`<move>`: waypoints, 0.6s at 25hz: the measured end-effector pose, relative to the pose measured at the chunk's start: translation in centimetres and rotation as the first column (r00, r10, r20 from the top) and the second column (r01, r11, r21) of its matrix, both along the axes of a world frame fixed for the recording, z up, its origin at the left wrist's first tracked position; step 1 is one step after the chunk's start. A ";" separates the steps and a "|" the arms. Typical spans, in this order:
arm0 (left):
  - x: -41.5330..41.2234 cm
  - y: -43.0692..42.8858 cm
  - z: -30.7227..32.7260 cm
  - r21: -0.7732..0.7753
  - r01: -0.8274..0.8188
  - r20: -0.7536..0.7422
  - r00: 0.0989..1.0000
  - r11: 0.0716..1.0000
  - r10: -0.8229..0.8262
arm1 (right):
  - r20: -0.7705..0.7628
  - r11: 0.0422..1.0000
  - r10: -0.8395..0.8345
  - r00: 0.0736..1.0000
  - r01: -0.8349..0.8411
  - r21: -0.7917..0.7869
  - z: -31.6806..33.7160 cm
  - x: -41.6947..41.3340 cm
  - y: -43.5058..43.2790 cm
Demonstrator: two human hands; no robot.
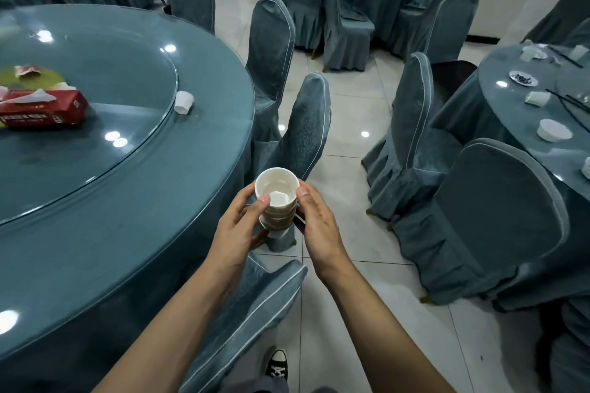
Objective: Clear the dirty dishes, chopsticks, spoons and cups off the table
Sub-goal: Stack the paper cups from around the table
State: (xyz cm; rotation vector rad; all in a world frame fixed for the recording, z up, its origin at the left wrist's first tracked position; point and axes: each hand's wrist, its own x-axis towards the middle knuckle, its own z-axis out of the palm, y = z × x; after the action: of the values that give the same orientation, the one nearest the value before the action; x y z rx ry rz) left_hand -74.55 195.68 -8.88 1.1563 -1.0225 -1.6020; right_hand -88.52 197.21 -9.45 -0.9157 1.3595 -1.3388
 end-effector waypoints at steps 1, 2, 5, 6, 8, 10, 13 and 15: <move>-0.4 -0.6 -0.1 0.003 -0.003 0.001 1.000 1.000 0.003 | 0.004 1.000 0.004 1.000 -0.004 0.004 0.0 -0.4 -0.7; -0.9 -1.1 -0.3 0.012 -0.009 0.000 1.000 1.000 0.009 | 0.004 1.000 0.011 1.000 -0.011 0.009 -0.1 -0.9 -1.3; -2.3 -3.2 -0.5 0.018 -0.055 -0.002 0.998 0.998 0.055 | 0.003 0.999 0.050 0.999 -0.050 0.015 -0.5 -2.4 -4.0; -2.9 -4.0 -0.6 0.017 -0.070 -0.003 0.998 0.997 0.070 | 0.000 0.998 0.065 0.998 -0.065 0.017 -0.6 -2.8 -5.0; -3.9 -5.7 -0.9 0.013 -0.098 -0.006 0.995 0.995 0.099 | -0.006 0.995 0.101 0.995 -0.101 0.022 -0.8 -4.0 -7.1; -5.0 -7.1 -1.1 0.018 -0.132 -0.016 0.991 0.991 0.133 | 0.016 0.991 0.134 0.991 -0.134 0.014 -1.1 -5.1 -9.1; -6.6 -9.3 -1.6 0.024 -0.204 -0.013 0.979 0.979 0.205 | 0.030 0.978 0.208 0.978 -0.208 0.011 -1.6 -6.7 -12.4; -8.0 -10.6 -1.8 0.035 -0.283 -0.017 0.959 0.959 0.283 | 0.028 0.959 0.280 0.960 -0.281 0.032 -1.8 -8.0 -14.8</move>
State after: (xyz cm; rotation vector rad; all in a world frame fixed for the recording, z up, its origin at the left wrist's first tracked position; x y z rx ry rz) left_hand -82.56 185.06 -10.64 1.2432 -0.7794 -1.4037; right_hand -96.55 182.46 -11.23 -1.0237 1.1814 -1.1012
